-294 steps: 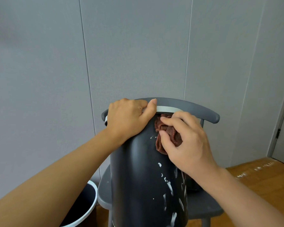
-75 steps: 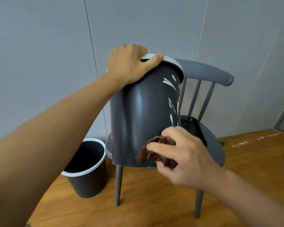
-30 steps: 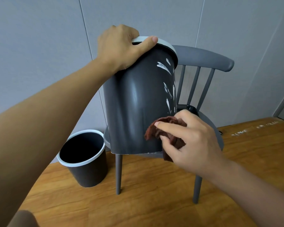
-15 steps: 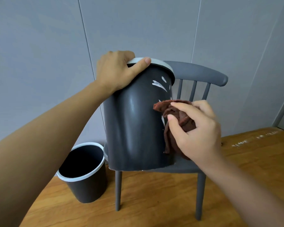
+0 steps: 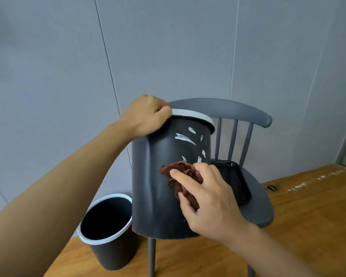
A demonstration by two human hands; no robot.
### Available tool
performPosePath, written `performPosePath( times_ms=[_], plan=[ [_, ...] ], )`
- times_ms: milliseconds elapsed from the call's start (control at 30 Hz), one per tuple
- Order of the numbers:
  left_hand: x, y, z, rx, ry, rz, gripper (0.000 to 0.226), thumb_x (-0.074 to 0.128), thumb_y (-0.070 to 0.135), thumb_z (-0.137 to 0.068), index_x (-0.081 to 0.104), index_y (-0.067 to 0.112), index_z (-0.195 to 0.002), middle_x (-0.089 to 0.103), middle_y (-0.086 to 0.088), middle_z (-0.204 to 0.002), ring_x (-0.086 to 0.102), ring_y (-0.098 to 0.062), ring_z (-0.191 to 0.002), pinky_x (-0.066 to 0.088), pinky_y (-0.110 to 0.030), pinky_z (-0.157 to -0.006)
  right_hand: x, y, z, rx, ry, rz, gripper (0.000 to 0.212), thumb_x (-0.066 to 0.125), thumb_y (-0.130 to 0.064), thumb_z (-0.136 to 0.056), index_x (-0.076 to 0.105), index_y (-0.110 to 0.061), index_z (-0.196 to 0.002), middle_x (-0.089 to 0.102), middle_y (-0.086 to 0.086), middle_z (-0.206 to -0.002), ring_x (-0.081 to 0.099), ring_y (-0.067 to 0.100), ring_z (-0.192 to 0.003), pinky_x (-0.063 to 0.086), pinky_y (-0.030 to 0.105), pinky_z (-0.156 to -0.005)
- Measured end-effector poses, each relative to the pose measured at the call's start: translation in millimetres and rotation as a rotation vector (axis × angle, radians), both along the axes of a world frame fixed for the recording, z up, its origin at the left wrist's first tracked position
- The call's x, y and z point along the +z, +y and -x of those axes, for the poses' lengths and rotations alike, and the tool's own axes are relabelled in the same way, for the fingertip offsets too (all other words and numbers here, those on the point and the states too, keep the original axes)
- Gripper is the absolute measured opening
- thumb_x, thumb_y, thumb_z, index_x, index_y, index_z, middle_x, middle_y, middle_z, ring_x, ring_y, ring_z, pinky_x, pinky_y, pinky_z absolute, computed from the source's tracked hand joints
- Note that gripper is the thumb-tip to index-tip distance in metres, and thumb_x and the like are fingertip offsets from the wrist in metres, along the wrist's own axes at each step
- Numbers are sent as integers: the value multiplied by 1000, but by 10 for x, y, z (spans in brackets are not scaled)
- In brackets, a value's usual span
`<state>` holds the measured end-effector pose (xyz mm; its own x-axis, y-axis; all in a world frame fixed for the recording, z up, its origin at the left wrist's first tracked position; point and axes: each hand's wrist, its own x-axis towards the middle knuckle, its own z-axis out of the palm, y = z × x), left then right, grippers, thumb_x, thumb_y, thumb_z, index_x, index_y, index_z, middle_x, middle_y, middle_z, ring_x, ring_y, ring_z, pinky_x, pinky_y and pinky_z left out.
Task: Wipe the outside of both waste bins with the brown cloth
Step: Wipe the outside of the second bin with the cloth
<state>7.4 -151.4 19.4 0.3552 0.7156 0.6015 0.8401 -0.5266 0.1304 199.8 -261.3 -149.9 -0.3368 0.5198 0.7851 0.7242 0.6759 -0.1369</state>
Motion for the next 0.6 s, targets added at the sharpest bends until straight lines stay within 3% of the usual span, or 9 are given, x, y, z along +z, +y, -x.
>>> performPosePath(
  times_ms=[100, 233, 333, 433, 500, 600],
  plan=[
    [-25, 13, -82, -8, 62, -88, 35, 33, 47, -88, 59, 25, -83, 53, 3, -59, 52, -30, -69, 46, -39, -66, 28, -23, 53, 39, -32, 5, 54, 70, -26, -87, 60, -28, -140, 54, 5, -117, 56, 25, -98, 59, 35, -64],
    [-26, 102, -85, -89, 82, -146, 41, 30, 47, -83, 52, 16, -69, 44, -2, -50, 42, -25, -53, 43, -38, -55, 109, -7, 119, 76, -40, 35, 53, 74, -25, -82, 63, -33, -134, 50, -1, -112, 58, 22, -95, 60, 35, -66],
    [-126, 180, -2, -62, 60, -233, 51, 32, 54, -93, 37, 14, -62, 32, -2, -47, 35, -29, -50, 34, -34, -50, 298, 59, 11, 80, 195, 24, 46, 75, -22, -84, 67, -35, -128, 57, -2, -110, 62, 16, -94, 61, 32, -76],
    [-229, 216, 115, -22, -64, -310, 54, 39, 52, -95, 34, 12, -60, 30, -6, -46, 34, -33, -49, 33, -34, -47, 623, 315, -228, -188, 433, -25, 39, 80, -20, -85, 73, -23, -123, 57, 1, -112, 63, 18, -93, 57, 22, -74],
    [-266, 235, 139, -11, -105, -331, 55, 42, 51, -94, 37, 10, -58, 33, -8, -46, 37, -34, -48, 34, -35, -46, 782, 479, -223, -339, 415, 2, 41, 78, -27, -86, 71, -22, -126, 55, 5, -116, 63, 28, -101, 54, 27, -77],
    [-283, 273, 127, 21, -99, -347, 56, 41, 54, -92, 39, 10, -58, 33, -6, -45, 37, -34, -48, 32, -33, -47, 763, 491, 20, -228, 228, 161, 58, 56, -43, -94, 53, -25, -148, 40, 5, -131, 45, 27, -123, 46, 35, -97]
  ],
)
